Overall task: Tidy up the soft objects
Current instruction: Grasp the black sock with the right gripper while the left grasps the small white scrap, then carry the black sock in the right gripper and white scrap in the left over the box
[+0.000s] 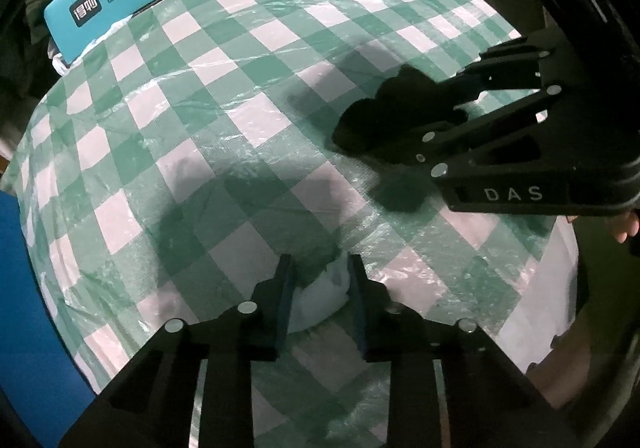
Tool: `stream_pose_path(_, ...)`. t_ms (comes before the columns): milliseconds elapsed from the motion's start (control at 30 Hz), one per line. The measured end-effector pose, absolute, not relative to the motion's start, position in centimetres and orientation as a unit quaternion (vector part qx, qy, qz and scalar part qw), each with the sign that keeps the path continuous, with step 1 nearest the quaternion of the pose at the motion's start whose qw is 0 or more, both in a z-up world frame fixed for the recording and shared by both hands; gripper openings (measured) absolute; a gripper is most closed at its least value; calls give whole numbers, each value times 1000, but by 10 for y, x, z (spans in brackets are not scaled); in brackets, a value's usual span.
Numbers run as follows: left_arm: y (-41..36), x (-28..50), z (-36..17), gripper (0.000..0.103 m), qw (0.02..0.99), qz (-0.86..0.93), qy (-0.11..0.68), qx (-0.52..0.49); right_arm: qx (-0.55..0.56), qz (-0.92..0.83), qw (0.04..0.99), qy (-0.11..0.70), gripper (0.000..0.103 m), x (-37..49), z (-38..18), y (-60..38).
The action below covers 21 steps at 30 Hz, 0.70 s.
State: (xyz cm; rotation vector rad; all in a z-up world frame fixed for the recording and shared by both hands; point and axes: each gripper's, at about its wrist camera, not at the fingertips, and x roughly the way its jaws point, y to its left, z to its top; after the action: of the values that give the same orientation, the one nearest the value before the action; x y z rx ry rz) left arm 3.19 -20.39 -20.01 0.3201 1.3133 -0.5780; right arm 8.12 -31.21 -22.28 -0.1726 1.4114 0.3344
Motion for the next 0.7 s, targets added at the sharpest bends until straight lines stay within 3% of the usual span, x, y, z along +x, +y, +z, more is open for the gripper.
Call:
stream_pose_path(100, -201, 34, -197, 12, 745, -264, 598, 133, -68, 153, 750, 640, 45, 81, -218, -311)
stream_pose_path(700, -174, 43, -170, 12, 768, -249, 585, 76, -37, 151, 775, 612, 45, 80, -169, -321)
